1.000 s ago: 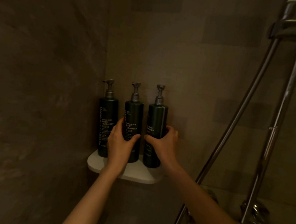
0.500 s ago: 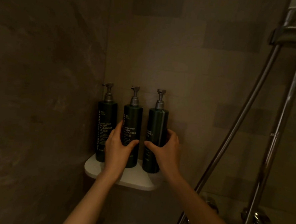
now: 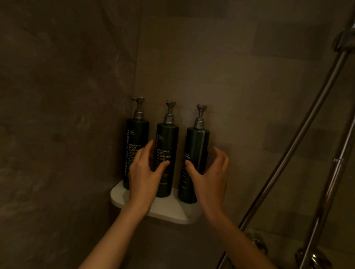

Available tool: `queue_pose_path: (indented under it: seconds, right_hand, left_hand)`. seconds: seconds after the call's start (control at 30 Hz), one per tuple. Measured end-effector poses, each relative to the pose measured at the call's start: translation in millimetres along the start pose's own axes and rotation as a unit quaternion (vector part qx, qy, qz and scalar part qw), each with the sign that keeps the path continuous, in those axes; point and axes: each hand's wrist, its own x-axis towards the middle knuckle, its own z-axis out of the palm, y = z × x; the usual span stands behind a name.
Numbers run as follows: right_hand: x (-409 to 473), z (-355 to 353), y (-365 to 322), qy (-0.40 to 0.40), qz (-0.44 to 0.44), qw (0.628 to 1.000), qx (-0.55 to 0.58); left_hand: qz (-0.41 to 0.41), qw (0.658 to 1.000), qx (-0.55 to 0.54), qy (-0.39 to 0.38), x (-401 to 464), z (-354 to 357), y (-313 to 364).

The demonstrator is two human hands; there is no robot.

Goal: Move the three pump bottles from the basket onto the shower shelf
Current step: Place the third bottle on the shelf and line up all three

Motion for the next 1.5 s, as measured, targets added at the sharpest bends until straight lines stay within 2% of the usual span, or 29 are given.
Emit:
queue_pose_path:
  seconds: [0.13,0.3,0.5,0.77,1.5]
  right_hand:
    - [-11,0,-28,0.018,-0.111,0.993,-0.022]
    - [-21,19,-55,-0.049,-0.151,0.987,-0.018]
    - [-36,56,-51,-0.109,-0.083,0.990,-0.017]
    - [-41,80,-53,-0.077,0.005,0.997,-0.031]
    - [-38,86,-49,-0.068,0.014,0.997,-0.042]
  left_hand:
    - [0.056,0.996,0.043,0.057,5,-15,4]
    - [0.066,0.991,0.103,0.055,14,-29,2]
    - [0.014,0.996,0.082,0.022,16,-28,-25]
    - [-0.040,0.999,0.033,0.010,19,-26,-41]
    - [-0.018,0.999,0.036,0.024,24,-26,-48]
